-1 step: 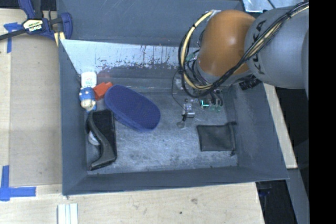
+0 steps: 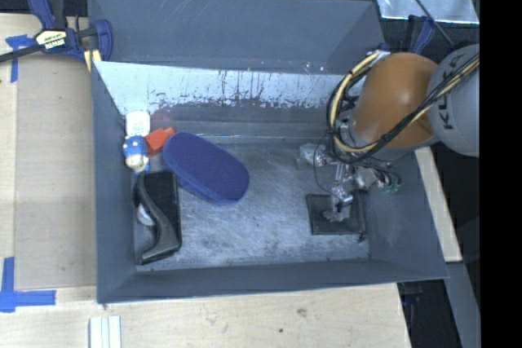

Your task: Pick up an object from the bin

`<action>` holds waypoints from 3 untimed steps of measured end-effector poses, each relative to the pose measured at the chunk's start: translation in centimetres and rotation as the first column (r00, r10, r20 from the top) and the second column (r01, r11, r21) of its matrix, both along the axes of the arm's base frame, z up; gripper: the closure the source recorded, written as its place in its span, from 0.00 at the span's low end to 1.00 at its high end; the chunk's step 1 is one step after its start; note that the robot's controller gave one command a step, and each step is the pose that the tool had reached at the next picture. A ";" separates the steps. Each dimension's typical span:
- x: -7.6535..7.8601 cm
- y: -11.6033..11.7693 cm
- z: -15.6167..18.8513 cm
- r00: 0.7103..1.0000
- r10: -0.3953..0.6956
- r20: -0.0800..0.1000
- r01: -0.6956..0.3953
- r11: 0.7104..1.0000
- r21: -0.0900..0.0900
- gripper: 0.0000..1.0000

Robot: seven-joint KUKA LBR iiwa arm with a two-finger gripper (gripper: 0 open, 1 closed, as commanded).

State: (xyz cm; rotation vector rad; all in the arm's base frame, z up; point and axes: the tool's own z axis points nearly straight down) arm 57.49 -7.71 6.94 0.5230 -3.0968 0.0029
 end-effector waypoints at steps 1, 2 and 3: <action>-6.5 -1.3 3.1 0.942 0.335 0.001 -0.335 0.942 0.002 0.00; -8.6 -6.2 3.1 0.724 0.690 0.005 -0.690 0.724 0.005 0.00; -6.6 -7.0 0.4 0.537 0.843 0.002 -0.843 0.537 0.012 0.00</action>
Offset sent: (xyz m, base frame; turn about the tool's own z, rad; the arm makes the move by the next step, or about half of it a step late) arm -0.0653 -0.0124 0.0306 -0.3436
